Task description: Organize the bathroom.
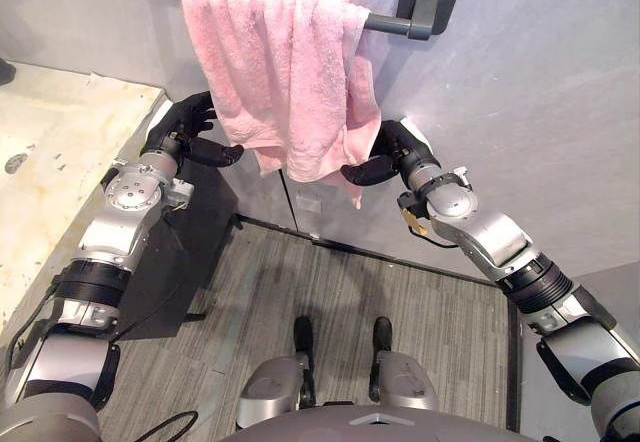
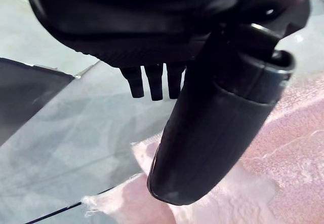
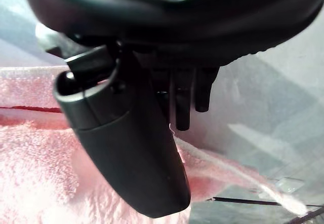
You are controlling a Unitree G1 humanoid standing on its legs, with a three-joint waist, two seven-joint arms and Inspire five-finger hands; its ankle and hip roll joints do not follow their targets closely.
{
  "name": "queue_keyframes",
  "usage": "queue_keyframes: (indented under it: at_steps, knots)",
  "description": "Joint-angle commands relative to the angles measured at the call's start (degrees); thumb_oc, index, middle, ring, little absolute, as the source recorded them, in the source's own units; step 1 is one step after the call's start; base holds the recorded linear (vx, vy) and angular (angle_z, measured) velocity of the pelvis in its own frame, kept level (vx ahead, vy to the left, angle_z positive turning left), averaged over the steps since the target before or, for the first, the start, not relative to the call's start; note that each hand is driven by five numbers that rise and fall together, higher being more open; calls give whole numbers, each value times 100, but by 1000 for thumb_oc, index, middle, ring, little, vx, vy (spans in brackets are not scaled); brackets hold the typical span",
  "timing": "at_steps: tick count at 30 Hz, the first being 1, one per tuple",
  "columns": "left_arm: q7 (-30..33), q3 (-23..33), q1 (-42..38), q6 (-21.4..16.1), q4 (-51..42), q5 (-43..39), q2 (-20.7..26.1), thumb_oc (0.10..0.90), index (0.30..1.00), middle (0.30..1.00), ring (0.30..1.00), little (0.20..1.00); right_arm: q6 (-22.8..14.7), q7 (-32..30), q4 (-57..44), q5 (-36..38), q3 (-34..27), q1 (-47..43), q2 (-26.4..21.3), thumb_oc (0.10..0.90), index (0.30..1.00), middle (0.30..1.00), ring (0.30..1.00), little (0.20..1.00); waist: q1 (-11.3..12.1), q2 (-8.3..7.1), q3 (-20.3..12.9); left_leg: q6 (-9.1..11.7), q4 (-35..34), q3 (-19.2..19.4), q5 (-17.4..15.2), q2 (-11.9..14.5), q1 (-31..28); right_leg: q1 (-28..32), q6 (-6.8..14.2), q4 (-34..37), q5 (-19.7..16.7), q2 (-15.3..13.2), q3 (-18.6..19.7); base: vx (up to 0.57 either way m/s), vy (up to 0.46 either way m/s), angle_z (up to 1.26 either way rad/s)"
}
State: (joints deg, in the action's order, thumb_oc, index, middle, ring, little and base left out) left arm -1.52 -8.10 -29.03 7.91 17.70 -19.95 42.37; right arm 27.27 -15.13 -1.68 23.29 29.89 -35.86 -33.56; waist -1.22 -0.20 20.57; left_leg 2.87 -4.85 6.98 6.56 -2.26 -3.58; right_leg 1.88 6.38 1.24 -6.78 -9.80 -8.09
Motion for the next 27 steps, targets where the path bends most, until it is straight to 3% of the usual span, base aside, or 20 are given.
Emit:
queue_keyframes:
  at_steps: [1,3,10,13,19,27]
  knots:
    - [40,32,-195,-731,-272,-73,-39,800,900,900,900,900,-1655,-1495,423,-644,-1315,-2776,-742,800,900,900,900,900,34,36,-1262,-63,624,-78,-1335,446,-588,-701,460,-773,408,-269,223,0,0,0]
    - [46,44,-170,-740,-296,-69,-36,800,900,900,900,900,-1611,-1477,437,-613,-1319,-2791,-751,800,900,900,900,900,38,34,-1257,-61,635,-87,-1336,444,-568,-710,457,-773,409,-268,234,0,0,0]
    - [12,71,-216,-736,-458,-268,-109,800,900,900,900,900,-716,-782,675,-267,-1151,-2696,-606,800,900,900,900,900,53,12,-1277,-42,616,-82,-1315,460,-550,-702,434,-753,419,-260,234,-1,-7,0]
    - [-71,63,-235,-754,-584,-404,-233,800,900,900,900,900,-863,-560,1028,-614,-954,-2531,-406,800,900,900,900,900,106,-2,-1258,-27,594,-93,-1288,502,-541,-686,409,-744,427,-254,189,-11,-45,0]
    - [-186,10,-309,-890,-459,-411,-328,800,900,900,900,900,-947,-509,1305,-567,-843,-2600,-221,800,900,900,900,900,140,15,-1213,0,563,-90,-1238,553,-496,-691,374,-704,417,-227,163,-27,-13,0]
    - [-179,-60,-442,-1014,-268,-300,-408,800,900,900,900,900,-691,-202,1607,-667,-701,-2660,-110,800,900,900,900,900,175,7,-1194,28,472,-86,-1152,581,-460,-630,346,-602,415,-200,123,-13,4,3]
